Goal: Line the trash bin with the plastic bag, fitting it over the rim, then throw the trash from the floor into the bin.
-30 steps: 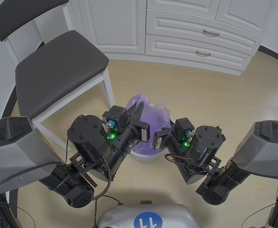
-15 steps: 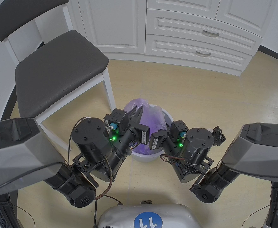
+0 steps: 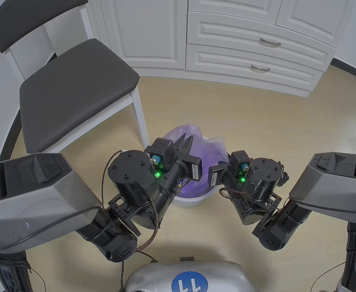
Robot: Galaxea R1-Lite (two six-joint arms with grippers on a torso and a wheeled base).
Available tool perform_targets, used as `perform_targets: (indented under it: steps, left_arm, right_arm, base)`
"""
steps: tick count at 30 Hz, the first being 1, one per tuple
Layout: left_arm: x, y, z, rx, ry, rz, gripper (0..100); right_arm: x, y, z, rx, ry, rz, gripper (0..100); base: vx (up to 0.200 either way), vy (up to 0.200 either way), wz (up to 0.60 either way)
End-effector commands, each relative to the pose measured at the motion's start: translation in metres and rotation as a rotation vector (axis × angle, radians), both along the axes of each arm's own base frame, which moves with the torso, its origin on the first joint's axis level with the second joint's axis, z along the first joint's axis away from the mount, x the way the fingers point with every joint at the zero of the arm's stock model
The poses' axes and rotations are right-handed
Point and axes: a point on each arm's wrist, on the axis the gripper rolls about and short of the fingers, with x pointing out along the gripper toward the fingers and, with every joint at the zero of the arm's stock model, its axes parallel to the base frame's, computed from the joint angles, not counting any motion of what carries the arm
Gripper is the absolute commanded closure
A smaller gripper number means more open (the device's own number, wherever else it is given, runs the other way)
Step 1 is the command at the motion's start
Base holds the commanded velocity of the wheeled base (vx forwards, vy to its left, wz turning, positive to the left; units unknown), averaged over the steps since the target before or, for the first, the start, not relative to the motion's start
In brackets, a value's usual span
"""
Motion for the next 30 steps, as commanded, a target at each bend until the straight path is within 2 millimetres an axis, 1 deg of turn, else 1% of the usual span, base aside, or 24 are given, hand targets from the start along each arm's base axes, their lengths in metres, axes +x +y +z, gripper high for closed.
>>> perform_targets:
  steps: [1, 3, 5, 6, 9, 13, 17, 18, 22, 23, 24, 25, 28, 30]
  left_arm:
    - [0.005, -0.008, -0.013, 0.008, 0.021, -0.007, 100]
    - [0.003, -0.011, -0.015, 0.011, 0.024, -0.013, 100]
    - [0.002, -0.012, -0.016, 0.009, 0.025, -0.014, 100]
    - [0.001, -0.014, -0.014, 0.002, 0.024, -0.004, 100]
    - [0.001, -0.015, -0.015, 0.000, 0.024, -0.005, 100]
    - [0.006, -0.020, -0.022, -0.007, 0.033, -0.005, 100]
    - [0.016, -0.020, -0.028, -0.032, 0.045, 0.008, 100]
    - [0.016, -0.020, -0.028, -0.032, 0.045, 0.008, 100]
    - [0.048, -0.004, -0.037, -0.040, 0.039, 0.084, 100]
    - [0.053, -0.002, -0.039, -0.040, 0.038, 0.093, 100]
    - [0.053, -0.002, -0.039, -0.040, 0.038, 0.093, 100]
    - [0.068, 0.005, -0.045, -0.042, 0.035, 0.121, 100]
    - [0.087, 0.014, -0.060, -0.034, 0.044, 0.163, 100]
    - [0.091, 0.015, -0.065, -0.030, 0.049, 0.167, 100]
  right_arm:
    - [0.000, -0.012, -0.003, -0.039, 0.005, -0.028, 100]
    - [-0.002, -0.015, -0.005, -0.070, 0.011, -0.034, 100]
    - [-0.002, -0.017, -0.003, -0.082, 0.009, -0.038, 100]
    - [-0.004, -0.021, 0.001, -0.087, 0.004, -0.045, 100]
    - [-0.004, -0.024, 0.002, -0.100, 0.004, -0.054, 100]
    - [-0.003, -0.027, 0.003, -0.118, 0.001, -0.065, 100]
    - [-0.001, -0.024, -0.002, -0.120, 0.006, -0.060, 100]
    - [-0.001, -0.024, -0.002, -0.120, 0.006, -0.060, 100]
    - [0.010, -0.013, -0.017, -0.108, 0.014, -0.050, 100]
    - [0.012, -0.012, -0.017, -0.099, 0.012, -0.053, 100]
    - [0.012, -0.012, -0.017, -0.099, 0.012, -0.053, 100]
    - [0.019, -0.007, -0.019, -0.055, 0.002, -0.053, 100]
    - [0.030, -0.003, -0.023, 0.000, -0.005, -0.058, 100]
    - [0.033, -0.002, -0.024, 0.011, -0.008, -0.058, 100]
  base:
    - [0.000, 0.000, 0.00]
    - [0.000, 0.000, 0.00]
    - [0.000, 0.000, 0.00]
    - [0.000, 0.000, 0.00]
    - [0.000, 0.000, 0.00]
    - [0.000, 0.000, 0.00]
    - [0.000, 0.000, 0.00]
    - [0.000, 0.000, 0.00]
    - [0.000, 0.000, 0.00]
    - [0.000, 0.000, 0.00]
    - [0.000, 0.000, 0.00]
    - [0.000, 0.000, 0.00]
    - [0.000, 0.000, 0.00]
    - [0.000, 0.000, 0.00]
